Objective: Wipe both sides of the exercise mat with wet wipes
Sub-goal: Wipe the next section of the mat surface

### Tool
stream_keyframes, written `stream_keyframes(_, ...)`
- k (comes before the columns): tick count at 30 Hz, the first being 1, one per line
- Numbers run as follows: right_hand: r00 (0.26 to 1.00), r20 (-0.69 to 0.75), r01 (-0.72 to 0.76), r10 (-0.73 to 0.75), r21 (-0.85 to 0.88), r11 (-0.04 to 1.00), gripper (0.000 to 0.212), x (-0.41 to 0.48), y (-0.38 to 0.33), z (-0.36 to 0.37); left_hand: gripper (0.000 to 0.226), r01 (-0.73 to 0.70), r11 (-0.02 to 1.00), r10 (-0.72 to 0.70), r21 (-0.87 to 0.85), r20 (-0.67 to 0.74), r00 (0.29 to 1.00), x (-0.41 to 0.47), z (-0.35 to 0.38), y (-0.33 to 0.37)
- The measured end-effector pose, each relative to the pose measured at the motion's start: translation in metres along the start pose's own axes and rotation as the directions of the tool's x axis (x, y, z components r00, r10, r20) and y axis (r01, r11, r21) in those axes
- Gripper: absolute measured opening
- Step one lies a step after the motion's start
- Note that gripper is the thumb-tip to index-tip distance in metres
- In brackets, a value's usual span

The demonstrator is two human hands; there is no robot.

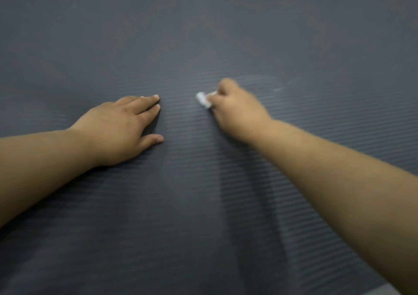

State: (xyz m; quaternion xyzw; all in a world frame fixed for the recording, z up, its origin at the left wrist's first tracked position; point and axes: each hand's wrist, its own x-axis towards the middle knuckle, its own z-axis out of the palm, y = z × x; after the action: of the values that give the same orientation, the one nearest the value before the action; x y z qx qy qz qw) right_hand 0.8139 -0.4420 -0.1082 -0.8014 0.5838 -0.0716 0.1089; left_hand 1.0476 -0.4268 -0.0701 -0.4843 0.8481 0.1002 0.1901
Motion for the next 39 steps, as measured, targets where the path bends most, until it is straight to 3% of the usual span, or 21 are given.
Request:
stream_keyframes(2, 0.979, -0.102, -0.184, 0.177, -0.060, 0.981, 0.029, 0.005, 0.046, -0.012, 0.080, 0.002, 1.000, -0.002, 0.011, 0.001, 1.000, 0.000, 0.000, -0.001)
stream_keyframes(4, 0.922, -0.191, -0.347, 0.338, -0.012, 0.938, 0.029, 0.009, 0.076, -0.023, 0.077, -0.002, 1.000, 0.002, 0.027, -0.001, 1.000, 0.000, 0.001, 0.000)
stream_keyframes(7, 0.883, -0.168, -0.434, 0.439, 0.065, 0.898, 0.032, 0.021, 0.064, -0.014, 0.076, 0.001, 1.000, 0.000, 0.026, -0.004, 1.000, 0.000, 0.001, 0.000)
stream_keyframes(10, 0.937, -0.166, -0.291, 0.307, 0.111, 0.950, 0.039, 0.023, 0.008, 0.003, 0.075, 0.002, 0.999, -0.002, 0.038, 0.004, 1.000, 0.001, 0.002, -0.001)
stream_keyframes(14, 1.000, 0.023, -0.009, 0.005, 0.175, 0.985, 0.036, 0.000, -0.061, 0.015, 0.073, -0.004, 1.000, 0.004, 0.003, 0.037, 0.999, -0.001, -0.001, -0.006)
stream_keyframes(18, 0.997, 0.025, 0.062, -0.068, 0.190, 0.980, 0.029, -0.018, -0.061, 0.016, 0.068, 0.000, 0.999, 0.003, -0.044, 0.067, 0.998, -0.005, -0.004, -0.016)
stream_keyframes(23, 0.989, -0.019, -0.136, 0.145, 0.252, 0.958, 0.022, -0.012, -0.074, 0.018, 0.066, -0.001, 1.000, 0.003, -0.023, 0.076, 0.997, -0.005, -0.002, -0.014)
stream_keyframes(26, 0.995, -0.020, -0.088, 0.094, 0.185, 0.979, 0.020, -0.017, -0.071, 0.021, 0.066, -0.002, 1.000, 0.003, -0.015, 0.078, 0.997, -0.005, -0.001, -0.013)
stream_keyframes(28, 0.984, -0.045, -0.164, 0.171, 0.127, 0.978, 0.022, -0.021, -0.048, 0.014, 0.064, -0.009, 1.000, 0.010, -0.010, 0.071, 0.997, -0.006, -0.003, -0.012)
stream_keyframes(31, 0.863, -0.136, -0.468, 0.486, 0.148, 0.871, 0.027, -0.030, -0.013, 0.001, 0.062, -0.011, 1.000, 0.010, 0.010, 0.068, 0.998, -0.010, -0.007, -0.010)
stream_keyframes(33, 0.827, -0.115, -0.530, 0.551, 0.170, 0.831, 0.029, -0.041, -0.027, 0.001, 0.060, -0.010, 0.999, 0.008, 0.039, 0.069, 0.998, -0.012, -0.010, -0.006)
stream_keyframes(36, 0.957, -0.058, -0.262, 0.285, 0.258, 0.930, 0.022, -0.068, -0.096, 0.018, 0.055, -0.014, 0.994, 0.003, 0.104, 0.098, 0.995, -0.020, -0.016, 0.000)
stream_keyframes(39, 0.985, 0.121, -0.153, 0.121, 0.300, 0.942, 0.022, -0.092, -0.116, 0.019, 0.054, -0.022, 0.991, -0.007, 0.134, 0.214, 0.977, -0.037, -0.023, 0.006)
